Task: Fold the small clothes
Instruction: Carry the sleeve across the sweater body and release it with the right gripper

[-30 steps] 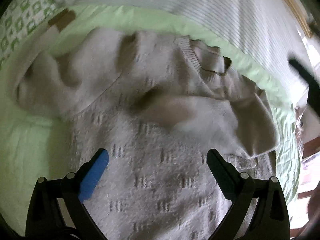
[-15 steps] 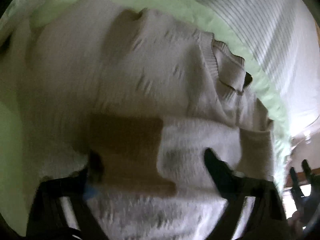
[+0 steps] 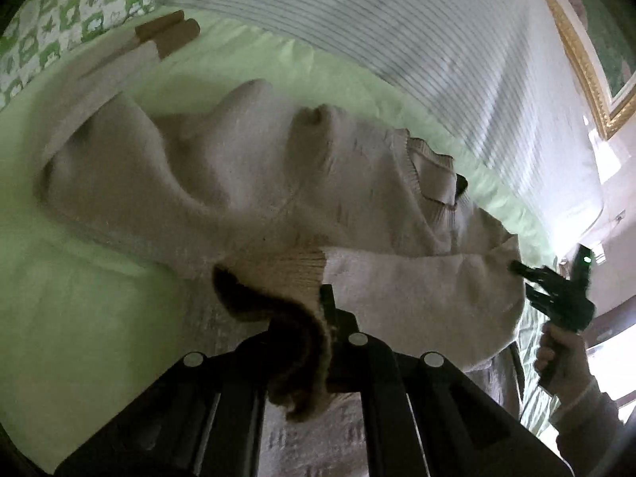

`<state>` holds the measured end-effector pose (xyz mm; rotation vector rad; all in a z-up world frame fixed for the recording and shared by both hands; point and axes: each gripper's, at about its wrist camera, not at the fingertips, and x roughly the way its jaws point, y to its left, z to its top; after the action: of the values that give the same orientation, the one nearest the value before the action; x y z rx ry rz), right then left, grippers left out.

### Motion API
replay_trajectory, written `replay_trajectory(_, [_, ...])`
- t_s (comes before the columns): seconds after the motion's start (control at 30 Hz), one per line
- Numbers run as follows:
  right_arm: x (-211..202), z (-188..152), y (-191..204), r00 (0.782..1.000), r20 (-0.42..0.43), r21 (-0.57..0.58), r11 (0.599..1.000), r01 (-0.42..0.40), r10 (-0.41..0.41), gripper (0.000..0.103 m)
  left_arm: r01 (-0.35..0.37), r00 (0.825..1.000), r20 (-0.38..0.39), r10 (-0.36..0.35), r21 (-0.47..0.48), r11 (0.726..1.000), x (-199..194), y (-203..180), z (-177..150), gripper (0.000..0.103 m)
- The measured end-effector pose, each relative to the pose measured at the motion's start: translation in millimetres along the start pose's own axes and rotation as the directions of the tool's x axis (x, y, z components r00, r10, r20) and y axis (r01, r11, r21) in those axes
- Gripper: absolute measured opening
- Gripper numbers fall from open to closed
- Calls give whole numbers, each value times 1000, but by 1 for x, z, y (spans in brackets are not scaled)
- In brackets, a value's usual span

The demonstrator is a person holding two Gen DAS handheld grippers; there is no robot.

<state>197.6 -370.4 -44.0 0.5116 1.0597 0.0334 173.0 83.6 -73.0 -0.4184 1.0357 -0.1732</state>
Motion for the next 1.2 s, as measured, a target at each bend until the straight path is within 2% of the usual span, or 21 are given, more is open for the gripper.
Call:
replay_trajectory(0.03, [5,-1,2,1000,-8,-21,1000,10,-10,55,1,1000,1,-1,11,1000,0,-3,-1,4])
replay_trajectory(0.07, [8,-1,5,1000,-5,-45,999,10,-10,20,3,1000,6,-3,22,1000,-2,-4,-1,4])
replay_trajectory(0.1, [7,2,7,1000,0,-63,998,0,0,9,19,1000,15,-19,37,999,-2,-10,0,4])
replay_trajectory(0.17, [-7,14,2,999,34,-41,999,10,-9,8,59,998,30,-60,53,997,-2,-20,4,4])
replay_trajectory(0.23, [-24,26,-6,996,84,-37,999,33,-30,7,82,994,57,-88,96,992,3,-38,9,4])
replay_trajectory(0.33, [-23,33,-15,994,84,-53,996,77,-73,7,84,994,56,-92,130,988,21,-47,12,4])
replay_trajectory(0.4, [-17,31,-19,991,86,-67,991,112,-106,7,54,997,53,-63,157,986,30,-44,11,4])
replay_trajectory(0.47, [-12,26,-26,991,83,-48,993,112,-108,7,13,999,48,-22,187,982,37,-37,8,4])
replay_trajectory(0.53, [-9,19,-28,990,90,-50,993,110,-105,7,14,998,54,-26,204,979,35,-30,13,4])
replay_trajectory(0.63, [-11,13,-23,987,112,-73,990,123,-115,7,1,992,121,-38,288,958,18,-40,23,4])
replay_trajectory(0.73, [-11,10,-31,989,103,-49,992,113,-107,8,-46,996,93,16,335,941,28,-37,25,6])
replay_trajectory(0.8, [-11,9,-30,991,90,-40,993,107,-103,10,-101,995,55,87,353,930,41,-29,20,17])
replay_trajectory(0.83, [-14,9,-27,990,92,-47,992,116,-111,17,-114,993,49,104,351,929,42,-25,17,19])
replay_trajectory(0.93, [-29,6,-15,978,126,-89,981,175,-163,30,-139,990,61,127,314,939,30,-11,14,35])
replay_trajectory(0.97, [-35,5,-11,975,139,-96,978,185,-171,40,-152,988,68,138,297,943,24,-6,14,47])
replay_trajectory(1.0, [-45,1,-7,973,159,-99,978,184,-167,45,-163,986,76,147,280,946,16,-1,13,56])
replay_trajectory(1.03, [-52,-2,-3,973,174,-104,979,173,-153,50,-180,983,83,164,253,951,8,8,12,59])
replay_trajectory(1.13, [-70,-16,15,974,200,-122,984,128,-102,51,-193,980,85,182,151,970,-14,36,11,61])
replay_trajectory(1.2, [-74,-31,30,982,187,-136,990,47,-21,51,-223,971,101,215,78,972,-30,54,14,63])
